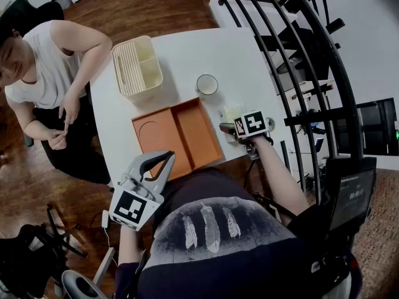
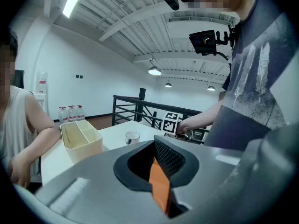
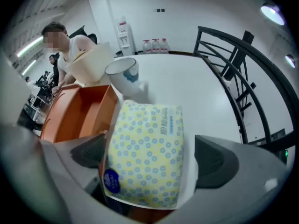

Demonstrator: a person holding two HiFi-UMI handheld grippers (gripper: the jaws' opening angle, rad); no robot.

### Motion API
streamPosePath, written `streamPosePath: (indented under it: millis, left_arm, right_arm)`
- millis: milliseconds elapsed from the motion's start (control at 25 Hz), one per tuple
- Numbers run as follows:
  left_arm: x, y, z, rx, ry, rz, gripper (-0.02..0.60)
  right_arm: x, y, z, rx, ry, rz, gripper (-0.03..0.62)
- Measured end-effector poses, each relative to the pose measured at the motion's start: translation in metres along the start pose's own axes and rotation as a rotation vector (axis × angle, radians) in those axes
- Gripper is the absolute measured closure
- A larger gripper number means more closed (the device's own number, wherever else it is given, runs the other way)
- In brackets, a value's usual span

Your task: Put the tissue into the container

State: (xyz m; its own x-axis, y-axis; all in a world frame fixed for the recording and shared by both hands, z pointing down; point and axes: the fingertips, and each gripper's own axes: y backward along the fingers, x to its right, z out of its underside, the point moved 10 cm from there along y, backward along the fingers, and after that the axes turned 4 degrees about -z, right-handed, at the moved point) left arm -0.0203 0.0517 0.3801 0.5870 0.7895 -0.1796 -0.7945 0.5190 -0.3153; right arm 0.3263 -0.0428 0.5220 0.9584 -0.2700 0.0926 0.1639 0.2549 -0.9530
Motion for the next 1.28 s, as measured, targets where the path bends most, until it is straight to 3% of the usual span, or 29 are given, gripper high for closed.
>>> streamPosePath:
  millis: [160, 240, 600, 760, 960, 1080, 1280]
  left_arm:
    - [-0.007, 0.008, 0.004, -0.008, 0.008, -0.006, 0.568]
    - [-0.011, 0.011, 0.006, -0.007, 0.015, -0.013, 0.568]
    - [-0.015, 0.01, 0.008, -0.018, -0.006, -0.011, 0.568]
    - [-0.018, 0.011, 0.006, -0.017, -0.006, -0.01, 0.568]
    - [-0.021, 0.013, 0.005, -0.013, -0.014, -0.012, 0.568]
    - [-0.02, 0.017, 0.004, 0.017, 0.018, -0.015, 0.568]
    - [-0.024, 0.034, 0.006, 0.05, 0.091, -0.02, 0.568]
  right_arm:
    - [0.002, -0.014, 0.006, -0.05, -0.029, -0.035, 0.008]
    - [0.001, -0.014, 0.008, -0.036, -0.06, -0.058, 0.079]
    - [-0.004, -0.005, 0.005, 0.003, -0.041, -0.061, 0.101]
    - [-0.036, 0.054, -0.007, 0.151, 0.037, -0.137, 0.102]
    - [-0.093, 0.099, -0.019, 0.313, 0.094, -0.308, 0.102]
    - [-0.116, 0.084, -0.02, 0.287, 0.11, -0.355, 0.102]
    - [-0.141, 0.047, -0.022, 0.203, 0.126, -0.356, 0.102]
